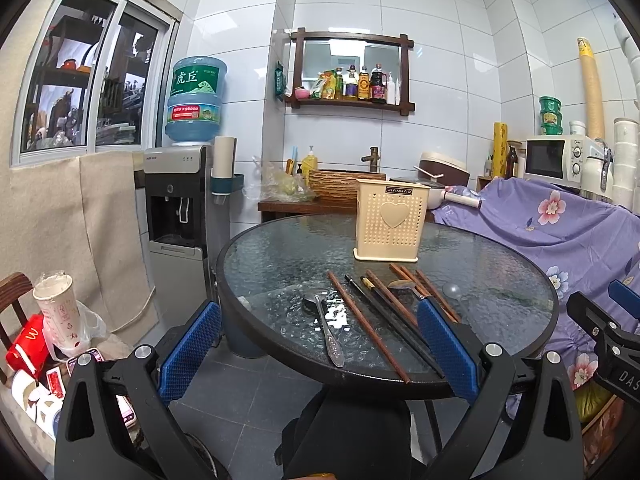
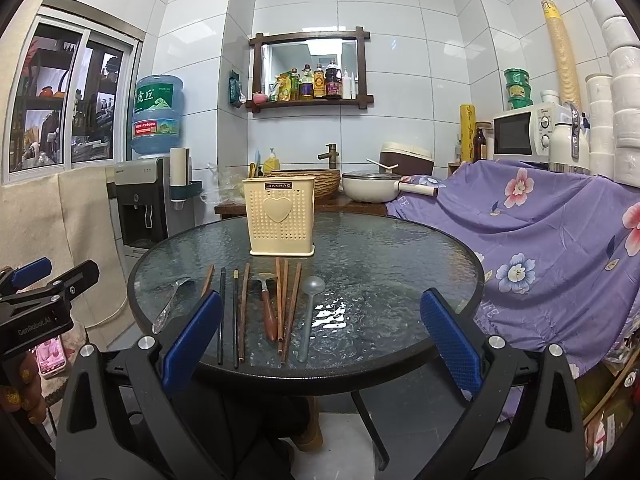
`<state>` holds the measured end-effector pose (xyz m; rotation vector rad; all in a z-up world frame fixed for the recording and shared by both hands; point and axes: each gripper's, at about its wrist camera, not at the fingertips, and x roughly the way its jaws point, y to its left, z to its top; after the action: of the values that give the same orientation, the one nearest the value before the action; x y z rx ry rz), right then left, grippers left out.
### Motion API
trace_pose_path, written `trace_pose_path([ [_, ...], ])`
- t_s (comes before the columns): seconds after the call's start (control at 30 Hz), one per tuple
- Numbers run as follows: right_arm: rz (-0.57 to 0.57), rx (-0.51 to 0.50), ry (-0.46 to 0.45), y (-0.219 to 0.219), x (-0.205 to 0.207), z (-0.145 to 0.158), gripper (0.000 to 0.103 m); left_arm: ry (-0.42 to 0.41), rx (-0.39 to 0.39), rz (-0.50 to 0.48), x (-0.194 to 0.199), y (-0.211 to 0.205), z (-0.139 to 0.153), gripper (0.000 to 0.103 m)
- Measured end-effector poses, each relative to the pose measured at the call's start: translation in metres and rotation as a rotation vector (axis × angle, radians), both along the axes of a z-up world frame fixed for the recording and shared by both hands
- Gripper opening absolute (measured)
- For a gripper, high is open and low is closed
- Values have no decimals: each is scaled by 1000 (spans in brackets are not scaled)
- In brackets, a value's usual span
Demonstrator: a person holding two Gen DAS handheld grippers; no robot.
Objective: Organize utensils
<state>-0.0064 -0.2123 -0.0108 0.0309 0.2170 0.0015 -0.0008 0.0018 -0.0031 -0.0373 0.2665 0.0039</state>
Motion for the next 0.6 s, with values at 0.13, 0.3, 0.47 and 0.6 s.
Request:
trace_pose_path([
  [0.13,1,-2,1,-1,0,0,97,0,0,-1,0,0,0,97],
  [0.3,1,-1,3,0,0,0,97,3,-1,-1,0,1,1,97],
  [0.47,2,0,4,0,1,0,97,4,-1,-3,1,1,1,97],
  [0.6,2,1,6,-1,1,0,97,4,-1,-2,1,2,1,97],
])
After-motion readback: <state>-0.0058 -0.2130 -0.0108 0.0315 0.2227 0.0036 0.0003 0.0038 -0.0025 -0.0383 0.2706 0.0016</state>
